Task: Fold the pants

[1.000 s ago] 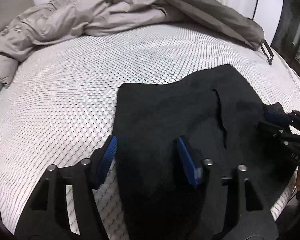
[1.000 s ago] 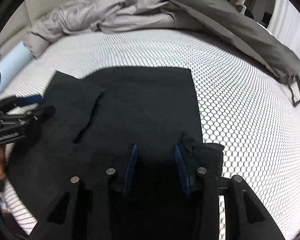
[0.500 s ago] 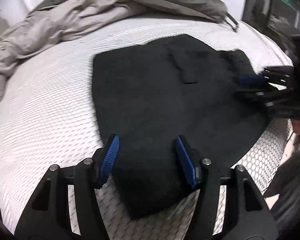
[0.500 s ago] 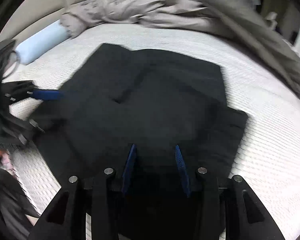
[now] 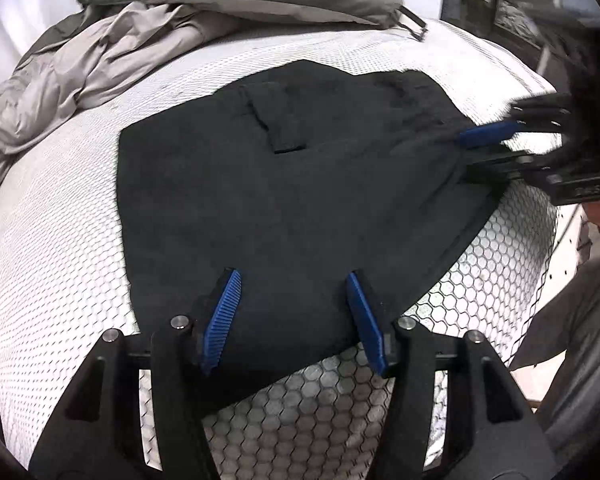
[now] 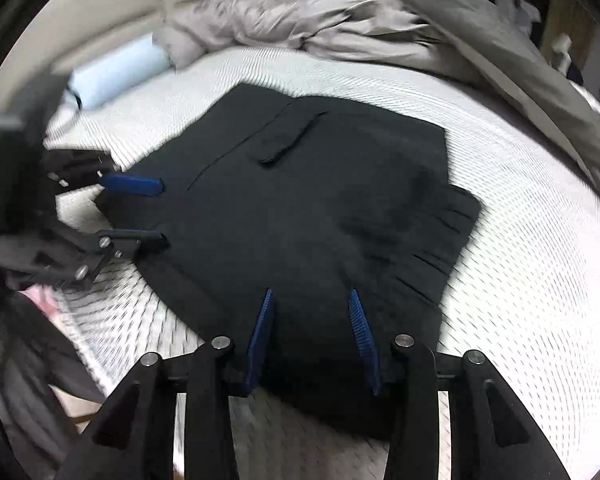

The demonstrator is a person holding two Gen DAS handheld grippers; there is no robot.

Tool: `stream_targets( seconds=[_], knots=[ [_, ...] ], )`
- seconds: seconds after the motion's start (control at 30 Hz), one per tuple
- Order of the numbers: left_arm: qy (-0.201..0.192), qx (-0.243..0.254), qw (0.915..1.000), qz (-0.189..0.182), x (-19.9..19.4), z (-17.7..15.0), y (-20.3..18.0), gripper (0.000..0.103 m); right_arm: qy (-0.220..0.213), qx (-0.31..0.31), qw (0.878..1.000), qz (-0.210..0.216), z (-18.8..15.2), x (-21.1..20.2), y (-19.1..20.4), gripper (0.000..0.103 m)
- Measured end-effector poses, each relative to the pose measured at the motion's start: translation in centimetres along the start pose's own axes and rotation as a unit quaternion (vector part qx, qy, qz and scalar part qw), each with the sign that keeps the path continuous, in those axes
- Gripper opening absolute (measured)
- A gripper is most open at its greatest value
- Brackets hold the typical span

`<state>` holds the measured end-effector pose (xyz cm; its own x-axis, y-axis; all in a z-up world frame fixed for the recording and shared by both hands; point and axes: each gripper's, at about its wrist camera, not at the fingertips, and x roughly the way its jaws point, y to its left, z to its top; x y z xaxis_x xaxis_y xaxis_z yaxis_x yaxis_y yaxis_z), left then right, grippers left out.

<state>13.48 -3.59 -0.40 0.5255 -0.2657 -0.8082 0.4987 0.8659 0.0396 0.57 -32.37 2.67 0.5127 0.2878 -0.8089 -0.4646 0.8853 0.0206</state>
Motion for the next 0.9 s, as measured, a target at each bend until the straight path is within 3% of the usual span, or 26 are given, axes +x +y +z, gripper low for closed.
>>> stream_targets(
  seconds=[0.1,0.23,0.33,0.43,0.57,0.67,0.73,0.83,0.87,0.9],
  knots=[
    [-0.039,-0.033,0.9985,-0.022,-1.7,1.4,-0.1,0.052,-0.024,0.041,0.999,0.024,-0.9,-2.0,-2.0,0.048],
    [-0.072,-0.044,0.9943,-0.064,-1.1,4.2,-2.9,0.052,-0.042,0.131,0.988,0.073,-1.2,-2.3,-6.0,0.049],
    [-0.068,-0.027,0.9946,-0.073,0.9,5.7,-6.0,0.052,-0.060,0.206,0.967,0.134,-1.3,-1.4,-8.6,0.049],
    [-0.040,-0.005,0.9959,-0.081,3.0,6.1,-9.1,0.052,-0.059,0.237,0.956,0.162,-0.8,-0.5,-9.2,0.049],
    [-0.027,-0.004,0.9968,-0.075,3.5,6.1,-9.7,0.052,-0.084,0.255,0.937,0.223,0.3,-1.9,-8.6,0.049],
    [-0.020,-0.021,0.9950,-0.095,3.4,5.8,-9.2,0.052,-0.075,0.243,0.943,0.212,0.1,-1.6,-7.8,0.049],
    [-0.018,-0.017,0.9951,-0.095,3.7,5.7,-9.2,0.052,-0.046,0.262,0.939,0.217,-0.2,0.1,-8.1,0.048],
    [-0.014,-0.008,0.9958,-0.090,3.5,5.3,-9.2,0.052,-0.031,0.269,0.938,0.214,-1.4,1.0,-8.6,0.027],
    [-0.013,-0.005,0.9957,-0.092,3.4,5.3,-9.1,0.052,-0.031,0.272,0.937,0.216,-1.1,1.3,-8.6,0.009],
    [-0.014,-0.005,0.9954,-0.095,3.3,5.6,-8.8,0.052,-0.036,0.273,0.934,0.228,-1.1,1.2,-8.8,0.006]
  ],
)
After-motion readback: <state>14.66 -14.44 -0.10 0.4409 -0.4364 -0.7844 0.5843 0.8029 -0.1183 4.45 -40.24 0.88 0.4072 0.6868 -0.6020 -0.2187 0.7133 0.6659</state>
